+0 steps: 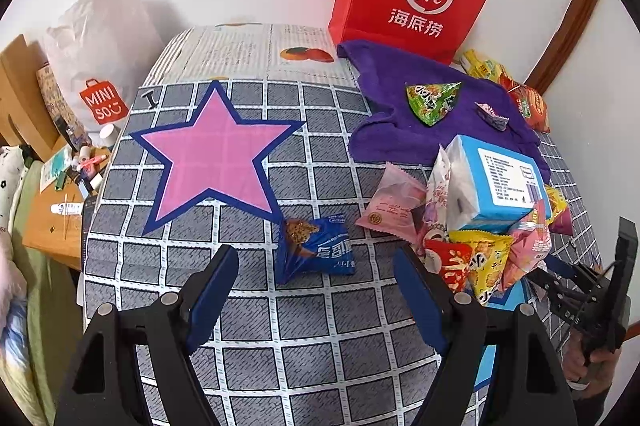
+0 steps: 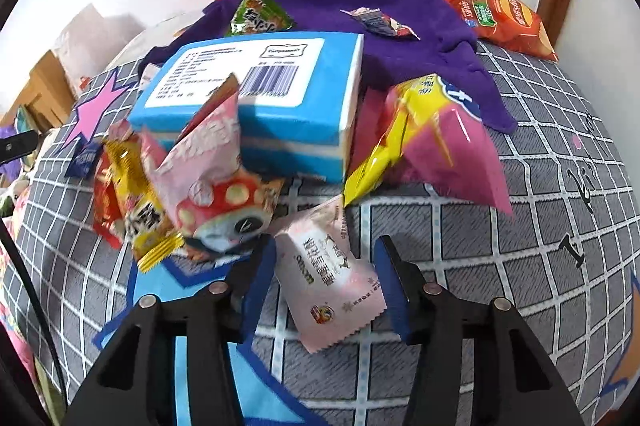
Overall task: Organize snacks
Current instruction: 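Grasp the blue snack bag with the left tool while the right tool grasps the white amon candy bag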
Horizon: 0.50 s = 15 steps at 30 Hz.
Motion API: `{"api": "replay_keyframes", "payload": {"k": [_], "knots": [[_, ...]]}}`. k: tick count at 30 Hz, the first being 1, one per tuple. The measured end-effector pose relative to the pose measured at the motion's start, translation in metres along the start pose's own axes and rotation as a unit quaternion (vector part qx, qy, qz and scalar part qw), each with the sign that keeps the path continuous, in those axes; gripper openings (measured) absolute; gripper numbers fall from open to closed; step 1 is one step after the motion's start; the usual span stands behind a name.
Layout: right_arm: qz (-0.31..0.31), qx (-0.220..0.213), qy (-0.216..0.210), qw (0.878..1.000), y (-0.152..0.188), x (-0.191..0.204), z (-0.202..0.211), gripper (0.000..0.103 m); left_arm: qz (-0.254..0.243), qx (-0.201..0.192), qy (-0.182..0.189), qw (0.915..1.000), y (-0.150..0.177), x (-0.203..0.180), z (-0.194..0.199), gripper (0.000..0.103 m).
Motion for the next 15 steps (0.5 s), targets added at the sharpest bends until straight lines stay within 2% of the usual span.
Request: {"api": "replay_keyframes", "payload": {"k": [1,5,9,10,11,12,15], "knots": [[0.006,0.002,-0.002,1.0,0.002,0.002,0.001,0.053,0.001,0.002,0.001,1.0,0.001,0.001,-0.001,0.078],[0.04,0.001,0.005,0.999,0.004,0.015,0.001,0.066,0.002,0.007,0.007,1.0,0.004,0.003,-0.007,0.078],[0.066,0.004,0.031,0.997,0.008,0.025,-0.01,0.065,-0.003,0.012,0.003,0.9999,0.011,0.008,-0.013,0.078],[0.065,-0.005,0.03,0.997,0.009,0.024,-0.008,0.062,-0.001,0.013,0.003,0.9999,0.012,0.01,-0.014,0.078],[0.06,-0.011,0.029,0.998,0.01,0.023,-0.007,0.047,0.002,0.013,0.006,0.9999,0.014,0.012,-0.016,0.078],[0.05,-0.014,0.023,0.998,0.011,0.02,-0.006,0.042,0.005,0.014,0.007,0.9999,0.015,0.013,-0.017,0.078],[0.025,-0.02,0.024,0.999,0.016,0.014,-0.001,0.039,0.011,0.017,0.01,0.9997,0.016,0.015,-0.024,0.078]]}}
Point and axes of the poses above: each gripper's, at about its wrist camera, not at the fingertips, and z roughly against the way its jaws point, x to its left, y to its underside, the point moved 3 cm from there along -z, roughly the way its jaws point, and after that the axes turned 4 degrees about -z, right-handed, at the moved point
